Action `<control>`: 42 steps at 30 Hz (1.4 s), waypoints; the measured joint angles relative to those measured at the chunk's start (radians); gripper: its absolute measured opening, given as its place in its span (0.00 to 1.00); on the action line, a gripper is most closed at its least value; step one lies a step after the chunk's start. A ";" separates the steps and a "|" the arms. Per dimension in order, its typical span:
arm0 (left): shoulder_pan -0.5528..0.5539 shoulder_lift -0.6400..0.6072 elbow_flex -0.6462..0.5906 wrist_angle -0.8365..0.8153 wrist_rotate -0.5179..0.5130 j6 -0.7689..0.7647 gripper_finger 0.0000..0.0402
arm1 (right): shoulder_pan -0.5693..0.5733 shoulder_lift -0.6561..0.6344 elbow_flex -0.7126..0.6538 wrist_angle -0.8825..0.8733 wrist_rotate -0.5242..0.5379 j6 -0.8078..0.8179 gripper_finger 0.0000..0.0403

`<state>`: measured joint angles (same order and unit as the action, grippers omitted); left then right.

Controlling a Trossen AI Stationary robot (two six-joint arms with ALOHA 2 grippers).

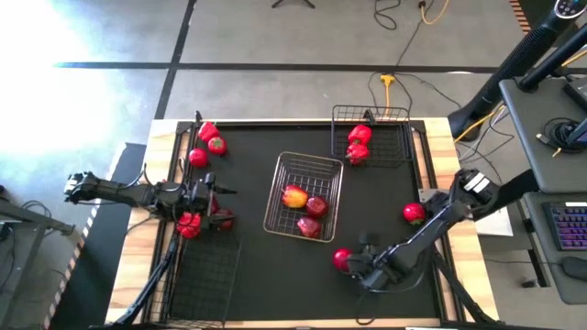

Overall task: Sort produce into baskets
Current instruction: Move the red tomato to the bottom of the gold wire basket on the table

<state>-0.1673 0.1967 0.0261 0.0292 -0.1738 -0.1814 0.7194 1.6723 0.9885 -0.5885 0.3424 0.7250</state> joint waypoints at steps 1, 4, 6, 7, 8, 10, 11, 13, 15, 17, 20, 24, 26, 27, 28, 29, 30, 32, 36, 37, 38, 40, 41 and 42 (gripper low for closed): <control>0.000 0.000 0.000 0.000 0.000 0.000 0.98 | -0.012 0.009 0.002 0.031 0.003 -0.022 0.17; 0.000 0.003 0.000 0.000 0.000 0.000 0.98 | -0.045 0.030 0.007 0.114 0.018 -0.083 0.15; 0.000 0.004 0.000 0.000 0.000 0.000 0.98 | -0.066 0.042 0.020 0.138 0.025 -0.113 0.14; 0.000 0.004 0.000 0.000 0.000 0.000 0.98 | -0.075 0.045 0.029 0.138 0.025 -0.120 0.14; 0.000 0.005 0.000 0.000 0.000 0.000 0.98 | -0.082 0.045 0.039 0.130 0.025 -0.130 0.13; 0.000 0.005 0.000 -0.001 0.000 0.000 0.98 | -0.089 0.045 0.058 0.122 0.028 -0.148 0.12; 0.000 0.005 0.000 0.000 0.000 0.000 0.98 | -0.089 0.043 0.067 0.113 0.028 -0.158 0.12; 0.000 0.005 0.000 0.000 0.000 0.000 0.98 | -0.088 0.039 0.086 0.079 0.040 -0.176 0.10; 0.000 0.005 0.000 0.000 0.000 0.000 0.98 | -0.087 0.037 0.099 0.065 0.087 -0.187 0.09; 0.000 0.005 0.000 0.000 0.000 0.000 0.98 | -0.090 0.040 0.098 0.055 0.134 -0.187 0.08; 0.000 0.005 0.000 0.000 0.000 0.000 0.98 | -0.099 0.047 0.091 0.100 0.156 -0.193 0.07; 0.000 0.005 0.000 0.000 0.000 0.000 0.98 | -0.098 0.046 0.077 0.233 0.190 -0.242 0.07; 0.000 0.005 0.000 0.000 0.000 0.000 0.98 | -0.098 0.046 0.076 0.279 0.222 -0.262 0.07; 0.000 0.005 0.000 0.000 0.000 0.000 0.98 | -0.098 0.046 0.076 0.302 0.235 -0.271 0.07; 0.000 0.005 0.000 0.000 0.000 0.000 0.98 | -0.100 0.046 0.076 0.315 0.242 -0.278 0.07; 0.000 0.005 0.000 0.000 0.000 0.000 0.98 | -0.101 0.046 0.076 0.327 0.243 -0.284 0.07; 0.000 0.005 0.000 0.000 0.000 0.000 0.98 | -0.102 0.047 0.076 0.337 0.245 -0.287 0.07; 0.000 0.005 0.000 0.000 0.000 0.000 0.98 | -0.101 0.048 0.076 0.338 0.253 -0.287 0.07; 0.000 0.005 0.000 0.000 0.000 0.000 0.98 | -0.100 0.049 0.075 0.332 0.257 -0.280 0.07; 0.000 0.005 0.000 0.000 0.000 0.000 0.98 | -0.100 0.049 0.076 0.331 0.257 -0.274 0.07; 0.000 0.005 0.000 0.000 0.000 0.000 0.98 | -0.099 0.048 0.079 0.323 0.253 -0.269 0.07; 0.000 0.005 0.000 0.000 0.000 0.000 0.98 | -0.095 0.041 0.098 0.270 0.225 -0.250 0.07; 0.000 0.005 0.000 0.000 0.000 0.000 0.98 | -0.093 0.035 0.119 0.216 0.204 -0.234 0.07; 0.000 0.005 0.000 0.000 0.000 0.000 0.98 | -0.088 0.027 0.145 0.137 0.191 -0.206 0.07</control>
<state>-0.1674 0.2015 0.0261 0.0294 -0.1738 -0.1811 0.6317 1.6991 1.1332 -0.4512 0.5329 0.5191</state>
